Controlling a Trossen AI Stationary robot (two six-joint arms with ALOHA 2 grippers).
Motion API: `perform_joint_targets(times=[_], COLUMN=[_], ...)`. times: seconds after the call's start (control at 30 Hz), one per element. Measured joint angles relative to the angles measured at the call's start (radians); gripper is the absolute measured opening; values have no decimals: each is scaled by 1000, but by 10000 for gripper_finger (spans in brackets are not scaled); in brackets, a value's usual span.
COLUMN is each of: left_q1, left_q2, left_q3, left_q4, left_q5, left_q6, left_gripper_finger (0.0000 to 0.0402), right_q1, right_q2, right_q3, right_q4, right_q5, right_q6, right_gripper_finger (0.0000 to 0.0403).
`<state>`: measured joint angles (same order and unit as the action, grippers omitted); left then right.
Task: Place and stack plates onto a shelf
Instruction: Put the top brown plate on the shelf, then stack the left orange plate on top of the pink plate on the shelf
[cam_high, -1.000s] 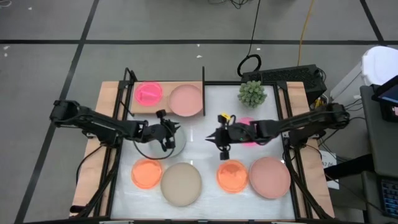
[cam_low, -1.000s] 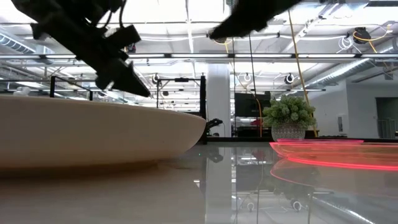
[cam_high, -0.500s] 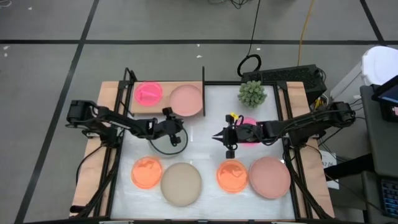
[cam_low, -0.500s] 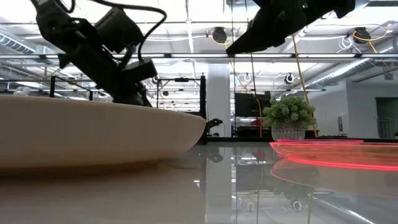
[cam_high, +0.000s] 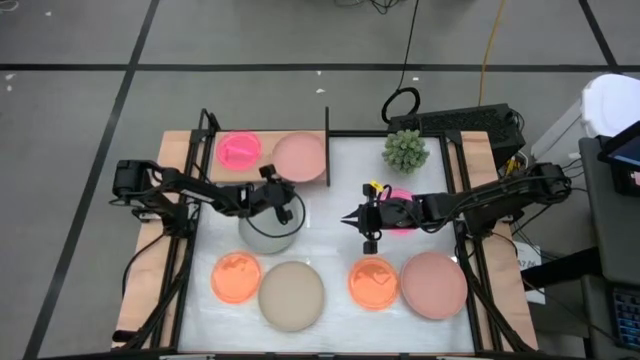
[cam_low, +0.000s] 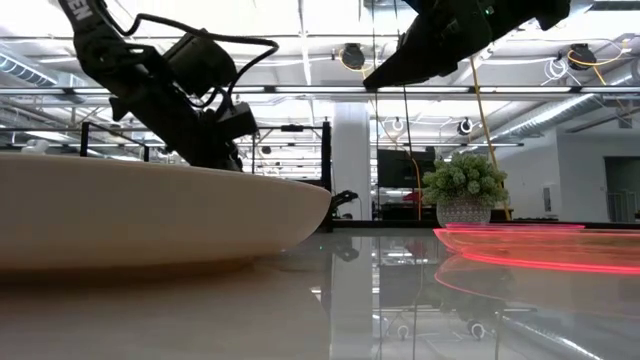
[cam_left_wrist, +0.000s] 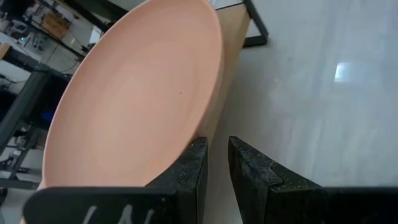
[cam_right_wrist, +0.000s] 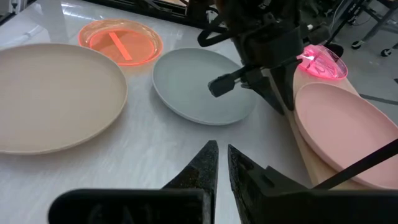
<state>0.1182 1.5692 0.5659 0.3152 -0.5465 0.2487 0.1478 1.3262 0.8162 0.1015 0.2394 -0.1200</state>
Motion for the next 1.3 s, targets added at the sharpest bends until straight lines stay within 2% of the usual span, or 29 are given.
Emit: perform_joint_targets(times=[0.4,0.5,0.63,0.7,0.93,1.1,1.2,1.3], left_q1=[-21,-58,-129,-169,-309,-461,-554,-623], left_q2=[-9,-48,-154,-224,-418,-447,-445,-438], left_q3=[0,0,0,0,0,0,0,0], left_q4=[-8,-25,-128,-203,-442,-497,-552,-639], left_q5=[-1,-1,5,32,234,365,368,367], left_q6=[-40,-78,-162,-211,-421,-499,-557,-694], left_gripper_finger=[71,71,72,72,72,72,72,72], right_q1=[0,0,0,1,2,4,5,5], right_q2=[0,0,0,0,0,1,1,1], right_q3=[0,0,0,0,0,0,0,0], right_q4=[0,-3,-11,-11,-12,-17,-17,-24], right_q5=[0,-1,-3,-5,-5,-8,-8,-8], right_q6=[3,14,30,32,50,56,56,56], right_gripper_finger=[20,20,20,20,20,20,20,20])
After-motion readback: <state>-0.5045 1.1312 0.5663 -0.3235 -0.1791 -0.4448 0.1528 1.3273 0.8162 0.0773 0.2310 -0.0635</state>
